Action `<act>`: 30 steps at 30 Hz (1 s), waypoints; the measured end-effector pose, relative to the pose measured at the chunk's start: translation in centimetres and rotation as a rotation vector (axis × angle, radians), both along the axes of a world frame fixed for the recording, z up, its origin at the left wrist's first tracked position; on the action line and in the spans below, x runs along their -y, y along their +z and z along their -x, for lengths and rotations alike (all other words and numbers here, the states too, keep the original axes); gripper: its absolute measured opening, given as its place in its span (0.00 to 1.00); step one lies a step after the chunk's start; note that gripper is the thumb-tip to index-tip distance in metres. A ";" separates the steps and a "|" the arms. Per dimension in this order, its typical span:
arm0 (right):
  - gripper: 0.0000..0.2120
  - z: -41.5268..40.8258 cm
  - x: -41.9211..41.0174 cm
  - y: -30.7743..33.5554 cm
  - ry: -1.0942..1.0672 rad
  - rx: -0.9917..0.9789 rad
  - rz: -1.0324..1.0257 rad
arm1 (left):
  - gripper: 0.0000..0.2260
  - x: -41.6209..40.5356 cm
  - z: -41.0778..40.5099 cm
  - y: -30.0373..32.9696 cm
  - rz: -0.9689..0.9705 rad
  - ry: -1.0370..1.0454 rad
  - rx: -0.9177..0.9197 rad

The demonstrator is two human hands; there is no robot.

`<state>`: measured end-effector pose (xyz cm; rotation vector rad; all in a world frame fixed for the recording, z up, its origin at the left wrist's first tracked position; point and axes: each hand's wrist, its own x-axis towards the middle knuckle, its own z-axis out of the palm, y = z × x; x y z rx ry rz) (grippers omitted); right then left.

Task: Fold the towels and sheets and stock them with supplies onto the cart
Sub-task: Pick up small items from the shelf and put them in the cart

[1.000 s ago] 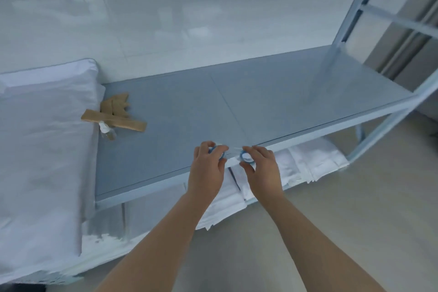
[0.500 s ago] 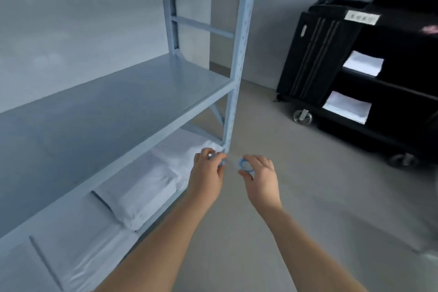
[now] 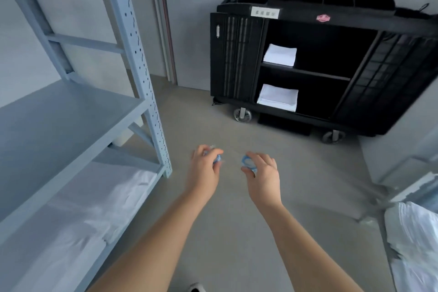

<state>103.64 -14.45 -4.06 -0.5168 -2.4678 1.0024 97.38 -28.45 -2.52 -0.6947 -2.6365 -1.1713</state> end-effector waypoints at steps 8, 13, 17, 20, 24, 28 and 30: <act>0.16 15.1 -9.4 -0.5 -0.095 -0.011 -0.030 | 0.10 -10.3 16.1 -1.1 -0.061 -0.062 -0.008; 0.16 25.6 -15.3 2.2 -0.139 -0.045 -0.044 | 0.11 -16.7 26.7 0.3 -0.066 -0.103 0.005; 0.23 31.3 -19.4 3.0 -0.196 -0.050 -0.021 | 0.12 -21.0 32.9 0.9 -0.060 -0.150 0.003; 0.22 34.9 -22.5 2.8 -0.224 -0.029 -0.026 | 0.12 -24.2 36.6 1.0 -0.048 -0.184 0.000; 0.20 39.2 -27.1 2.3 -0.258 -0.012 -0.040 | 0.12 -28.9 41.2 0.7 -0.033 -0.207 -0.005; 0.19 44.0 -32.6 1.6 -0.277 -0.035 -0.029 | 0.12 -34.5 46.1 0.3 -0.020 -0.219 -0.014; 0.19 46.7 -35.7 1.5 -0.284 -0.041 -0.022 | 0.12 -37.9 48.9 0.4 -0.012 -0.225 -0.029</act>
